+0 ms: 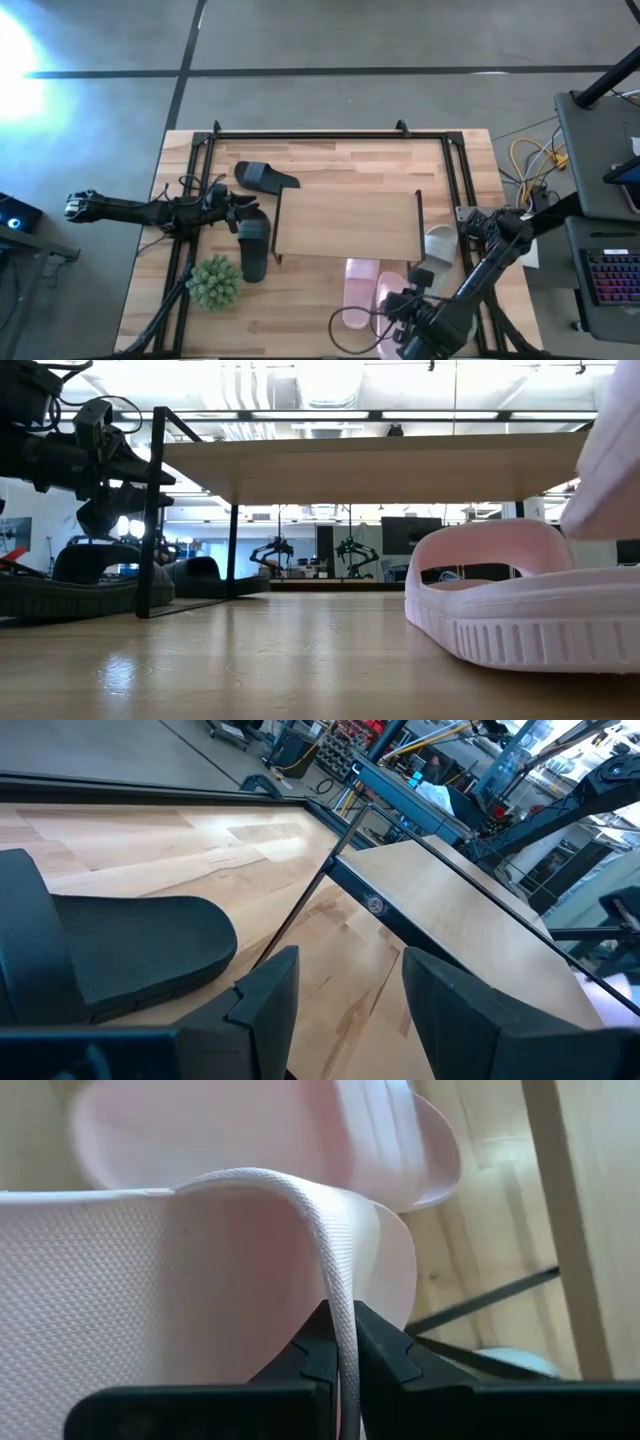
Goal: Pick and place slides into the shelf
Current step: Put the pink slide under the shelf
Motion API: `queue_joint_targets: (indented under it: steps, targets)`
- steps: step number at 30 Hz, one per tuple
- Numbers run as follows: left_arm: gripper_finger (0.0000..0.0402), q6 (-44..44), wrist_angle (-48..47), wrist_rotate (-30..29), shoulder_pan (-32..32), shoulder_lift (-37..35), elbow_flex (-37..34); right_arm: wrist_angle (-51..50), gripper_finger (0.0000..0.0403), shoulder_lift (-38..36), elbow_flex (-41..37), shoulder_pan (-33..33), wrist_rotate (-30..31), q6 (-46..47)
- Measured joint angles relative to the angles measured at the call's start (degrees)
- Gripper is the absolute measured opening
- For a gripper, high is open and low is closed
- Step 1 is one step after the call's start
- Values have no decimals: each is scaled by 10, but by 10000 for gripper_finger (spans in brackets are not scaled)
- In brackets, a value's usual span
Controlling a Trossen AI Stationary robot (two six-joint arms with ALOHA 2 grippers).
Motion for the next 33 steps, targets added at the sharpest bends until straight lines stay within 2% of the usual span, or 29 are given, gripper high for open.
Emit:
queue_joint_targets:
  steps: [7, 22, 27, 33]
  targets:
    - [166, 0, 0, 0, 0, 0, 0, 4, 13, 0, -56, -19, 8, 3]
    - [166, 0, 0, 0, 0, 0, 0, 31, 13, 0, -106, -21, 47, -23]
    - [166, 0, 0, 0, 0, -1, 0, 72, 13, 0, -136, -29, 45, -54]
    - [166, 0, 0, 0, 0, 0, 0, 79, 13, 0, -152, -36, 39, -31]
